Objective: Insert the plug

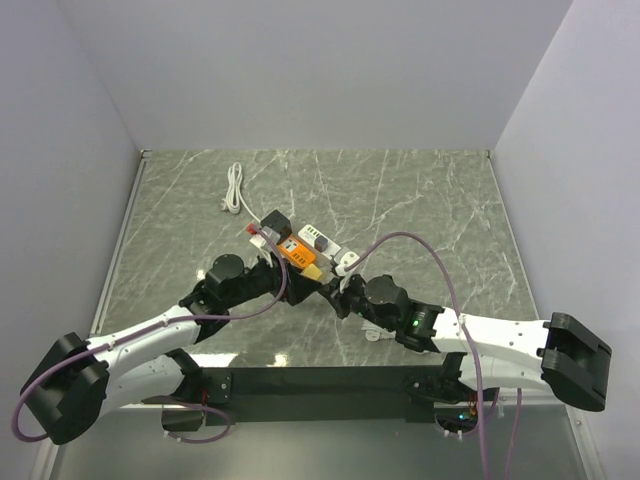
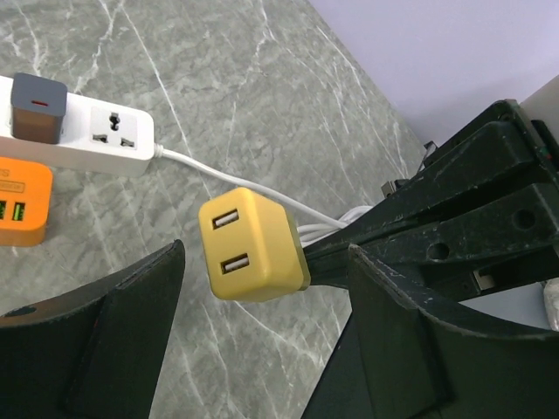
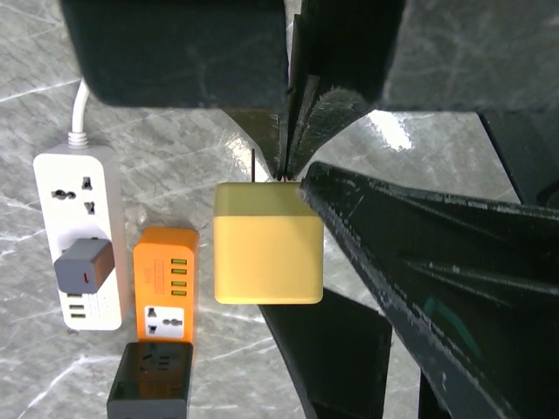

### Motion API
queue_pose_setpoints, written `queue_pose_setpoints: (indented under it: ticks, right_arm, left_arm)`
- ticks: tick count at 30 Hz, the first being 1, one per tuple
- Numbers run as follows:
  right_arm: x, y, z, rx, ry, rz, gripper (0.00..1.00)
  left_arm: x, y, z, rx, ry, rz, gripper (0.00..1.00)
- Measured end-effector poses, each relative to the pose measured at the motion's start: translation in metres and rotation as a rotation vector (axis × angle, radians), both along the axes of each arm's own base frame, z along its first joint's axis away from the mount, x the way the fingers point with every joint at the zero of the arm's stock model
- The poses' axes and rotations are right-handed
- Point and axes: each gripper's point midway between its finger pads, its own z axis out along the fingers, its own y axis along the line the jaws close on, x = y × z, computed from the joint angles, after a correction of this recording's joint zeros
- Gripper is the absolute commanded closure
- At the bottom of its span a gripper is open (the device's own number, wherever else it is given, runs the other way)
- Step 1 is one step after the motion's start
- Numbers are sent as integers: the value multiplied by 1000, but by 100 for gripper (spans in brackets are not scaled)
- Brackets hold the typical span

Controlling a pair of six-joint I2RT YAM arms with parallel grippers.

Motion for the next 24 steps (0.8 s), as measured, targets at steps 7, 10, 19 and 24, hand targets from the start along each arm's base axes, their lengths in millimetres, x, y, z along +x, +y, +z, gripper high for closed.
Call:
queue_pose_setpoints:
  ticks: [7, 10, 19, 24]
  right_arm:
    - [1, 1, 3, 7, -15, -1, 100]
    - [1, 1, 2, 3, -15, 2, 100]
    - [1, 0, 0, -7, -15, -7, 100]
    - [4, -1, -6, -32, -19, -20, 100]
  left_arm:
    - [-3, -3, 6, -24, -7, -24, 25]
    - [-3, -5, 10, -42, -11, -31, 33]
    - [3, -7, 0, -32, 18, -19, 57]
    - [0, -11, 3, -53, 25, -43, 99]
